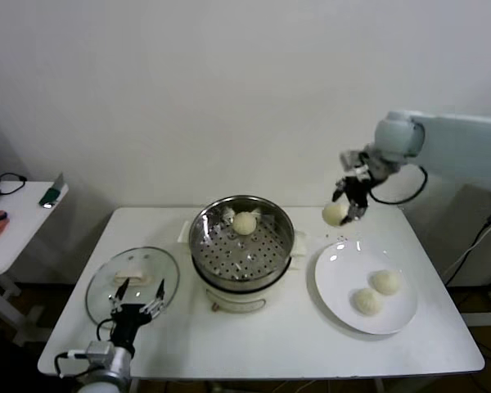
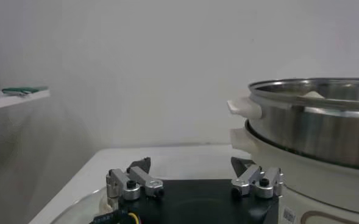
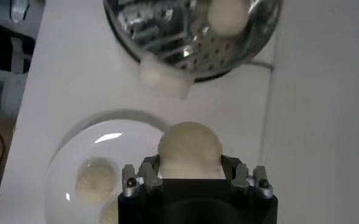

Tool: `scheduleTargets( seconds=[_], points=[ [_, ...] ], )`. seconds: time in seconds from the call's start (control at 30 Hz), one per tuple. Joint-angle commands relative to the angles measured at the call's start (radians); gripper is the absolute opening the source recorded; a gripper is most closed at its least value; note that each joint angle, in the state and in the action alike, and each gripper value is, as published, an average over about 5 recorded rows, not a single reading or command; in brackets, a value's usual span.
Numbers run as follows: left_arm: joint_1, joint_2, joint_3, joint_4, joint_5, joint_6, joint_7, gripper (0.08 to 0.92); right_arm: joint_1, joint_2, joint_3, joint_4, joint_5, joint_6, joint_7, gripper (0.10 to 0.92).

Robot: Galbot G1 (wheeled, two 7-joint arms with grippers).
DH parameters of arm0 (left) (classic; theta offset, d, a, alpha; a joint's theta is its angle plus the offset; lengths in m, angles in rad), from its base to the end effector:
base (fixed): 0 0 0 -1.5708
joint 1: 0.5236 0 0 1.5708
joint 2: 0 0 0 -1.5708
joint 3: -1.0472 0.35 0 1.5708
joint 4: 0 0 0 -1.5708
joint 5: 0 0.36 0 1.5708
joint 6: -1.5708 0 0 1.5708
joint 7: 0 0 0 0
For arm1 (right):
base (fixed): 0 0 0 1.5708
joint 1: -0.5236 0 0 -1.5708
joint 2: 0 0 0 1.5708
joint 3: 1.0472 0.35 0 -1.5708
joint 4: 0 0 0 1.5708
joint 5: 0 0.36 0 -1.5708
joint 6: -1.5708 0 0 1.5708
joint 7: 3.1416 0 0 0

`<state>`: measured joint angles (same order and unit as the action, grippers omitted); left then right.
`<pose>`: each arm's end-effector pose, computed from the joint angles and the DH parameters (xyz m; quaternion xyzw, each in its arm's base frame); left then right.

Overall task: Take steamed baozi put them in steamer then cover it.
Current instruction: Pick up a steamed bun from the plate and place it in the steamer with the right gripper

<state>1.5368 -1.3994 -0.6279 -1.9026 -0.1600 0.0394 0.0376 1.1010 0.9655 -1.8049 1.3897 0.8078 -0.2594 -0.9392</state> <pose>0.1937 0.0746 -0.3562 0.0010 -0.9955 -0.0174 0.0926 0.5413 -0.0245 0.0622 0.5134 -0.5668 0.5555 0.3266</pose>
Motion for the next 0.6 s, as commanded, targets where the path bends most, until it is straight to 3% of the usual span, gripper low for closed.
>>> scheduleTargets(
  seconds=[0.03, 0.27, 0.6],
  points=[
    [-0.003, 0.003, 0.000, -0.003, 0.001, 0.002, 0.001, 0.823, 0.193, 0.144, 0.038, 0.092, 0.259, -0.114, 0.087, 0.670],
    [-0.004, 0.001, -0.002, -0.016, -0.002, 0.007, 0.001, 0.823, 0.065, 0.314, 0.163, 0.107, 0.384, -0.231, 0.216, 0.670],
    [0.002, -0.003, -0.015, -0.024, -0.013, 0.006, 0.001, 0.823, -0.188, 0.411, 0.178, 0.039, 0.307, -0.286, 0.320, 0.670]
  ],
)
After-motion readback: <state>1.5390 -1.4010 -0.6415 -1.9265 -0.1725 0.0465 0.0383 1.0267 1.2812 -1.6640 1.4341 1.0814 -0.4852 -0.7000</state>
